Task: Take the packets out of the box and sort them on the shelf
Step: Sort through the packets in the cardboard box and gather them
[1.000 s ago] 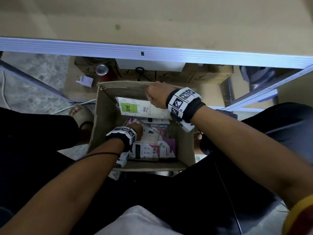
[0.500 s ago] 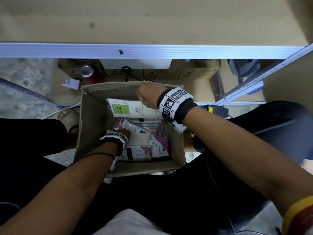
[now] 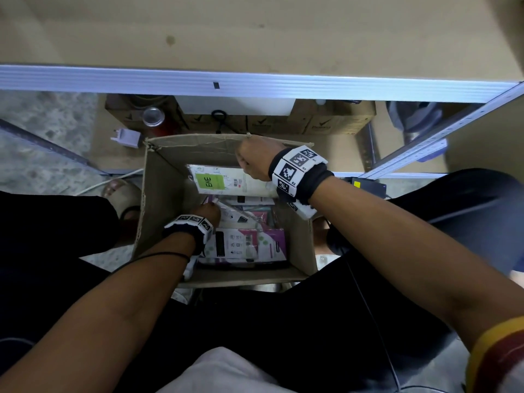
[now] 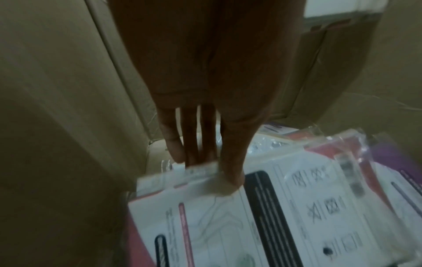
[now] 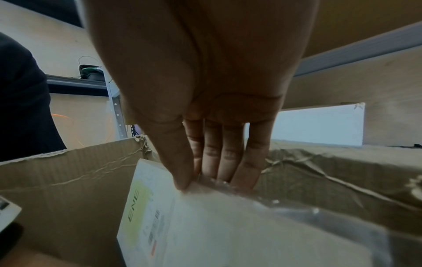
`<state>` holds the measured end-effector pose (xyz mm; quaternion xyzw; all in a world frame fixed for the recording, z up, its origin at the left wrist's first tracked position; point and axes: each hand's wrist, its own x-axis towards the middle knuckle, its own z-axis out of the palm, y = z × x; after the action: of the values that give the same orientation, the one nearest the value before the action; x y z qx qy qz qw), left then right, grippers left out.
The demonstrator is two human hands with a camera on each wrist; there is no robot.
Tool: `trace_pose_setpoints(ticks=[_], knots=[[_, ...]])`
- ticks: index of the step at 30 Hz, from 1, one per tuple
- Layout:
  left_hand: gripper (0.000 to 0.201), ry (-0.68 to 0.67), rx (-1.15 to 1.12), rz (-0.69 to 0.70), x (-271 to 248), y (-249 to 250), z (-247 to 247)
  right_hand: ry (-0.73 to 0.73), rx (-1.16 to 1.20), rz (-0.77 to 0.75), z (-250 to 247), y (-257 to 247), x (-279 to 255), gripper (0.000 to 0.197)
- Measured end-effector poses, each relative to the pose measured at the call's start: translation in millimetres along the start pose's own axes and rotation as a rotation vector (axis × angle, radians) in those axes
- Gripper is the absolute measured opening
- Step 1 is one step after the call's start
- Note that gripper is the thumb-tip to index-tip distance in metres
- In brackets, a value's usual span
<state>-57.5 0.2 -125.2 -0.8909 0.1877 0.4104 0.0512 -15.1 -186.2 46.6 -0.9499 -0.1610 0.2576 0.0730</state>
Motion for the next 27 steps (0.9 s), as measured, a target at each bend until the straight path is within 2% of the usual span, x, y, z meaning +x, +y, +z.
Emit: trace_pose_setpoints(ticks=[2, 4, 7, 12, 16, 22, 27], knots=[[0.036, -0.063, 0.024, 0.024, -5, 0, 0, 0.021, -0.023, -0.003, 2, -1, 1, 0.015], [0.033, -0.101, 0.019, 0.032, -11, 1, -2, 0.027, -0.035, -0.007, 4, -1, 2, 0.015], [0.036, -0.072, -0.044, 0.069, -16, 8, -17, 0.029, -0.06, 0.001, 7, -2, 6, 0.012], [0.03, -0.071, 0.039, 0.134, -32, 18, -46, 0.048, -0.126, 0.048, 13, -7, 9, 0.013], [0.021, -0.037, 0.014, 0.196, -48, 20, -68, 0.026, -0.133, 0.09, 20, -16, 5, 0.013], [0.012, 0.159, -0.049, 0.265, -84, 17, -108, 0.036, -0.114, 0.096, 6, -24, -10, 0.016], [0.009, 0.31, -0.088, 0.374, -130, 9, -154, 0.148, -0.071, 0.136, -24, -33, -37, 0.016]])
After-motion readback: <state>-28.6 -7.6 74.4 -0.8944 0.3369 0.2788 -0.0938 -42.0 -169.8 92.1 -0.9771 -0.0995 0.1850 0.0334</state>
